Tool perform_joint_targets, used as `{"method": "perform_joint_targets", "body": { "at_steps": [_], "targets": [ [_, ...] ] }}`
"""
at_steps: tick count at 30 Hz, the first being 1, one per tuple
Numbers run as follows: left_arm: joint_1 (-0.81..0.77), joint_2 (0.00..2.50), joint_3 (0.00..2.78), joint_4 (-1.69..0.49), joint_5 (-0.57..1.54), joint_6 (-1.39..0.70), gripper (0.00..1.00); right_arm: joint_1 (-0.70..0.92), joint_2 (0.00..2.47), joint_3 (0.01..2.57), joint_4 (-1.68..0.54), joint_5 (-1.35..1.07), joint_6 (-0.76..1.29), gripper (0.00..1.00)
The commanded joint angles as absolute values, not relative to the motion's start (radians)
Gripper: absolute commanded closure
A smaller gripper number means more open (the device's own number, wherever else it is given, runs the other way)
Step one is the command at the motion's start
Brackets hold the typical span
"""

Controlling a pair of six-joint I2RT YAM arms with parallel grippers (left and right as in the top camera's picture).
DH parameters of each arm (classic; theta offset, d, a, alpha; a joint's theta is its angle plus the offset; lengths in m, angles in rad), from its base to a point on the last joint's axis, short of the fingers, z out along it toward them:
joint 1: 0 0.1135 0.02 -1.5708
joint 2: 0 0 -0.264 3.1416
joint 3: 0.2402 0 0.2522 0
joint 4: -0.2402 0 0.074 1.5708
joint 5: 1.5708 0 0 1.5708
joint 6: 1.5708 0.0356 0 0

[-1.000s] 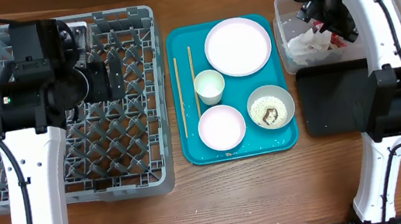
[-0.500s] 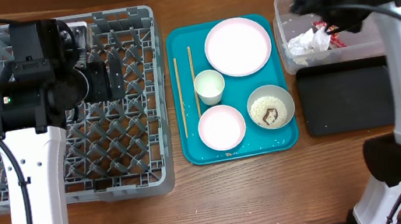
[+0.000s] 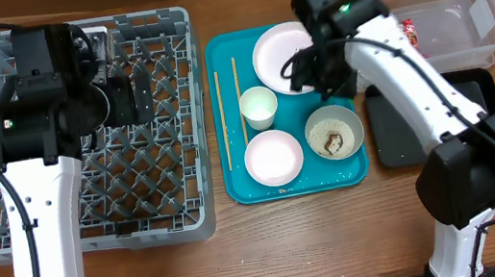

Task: Sort waste into correct bins and load items into the dishwasher
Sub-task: 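Grasp the rice-filled bowl with the right gripper and lift it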

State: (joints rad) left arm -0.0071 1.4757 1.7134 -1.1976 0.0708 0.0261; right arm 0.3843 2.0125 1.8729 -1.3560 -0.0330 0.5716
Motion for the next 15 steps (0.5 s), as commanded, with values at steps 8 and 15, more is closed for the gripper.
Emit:
{"method": "perform_joint_targets", "body": {
  "at_steps": [8,15],
  "targets": [
    [-0.006,1.48,1.737,-1.197,0.068,0.03,0.0,0.405,2.005,1.609,-1.129,-0.017,0.629,0.43],
    [-0.006,1.48,1.737,-1.197,0.068,0.03,0.0,0.405,2.006,1.514,-1.034,-0.025,0.63,0.48]
  ]
}}
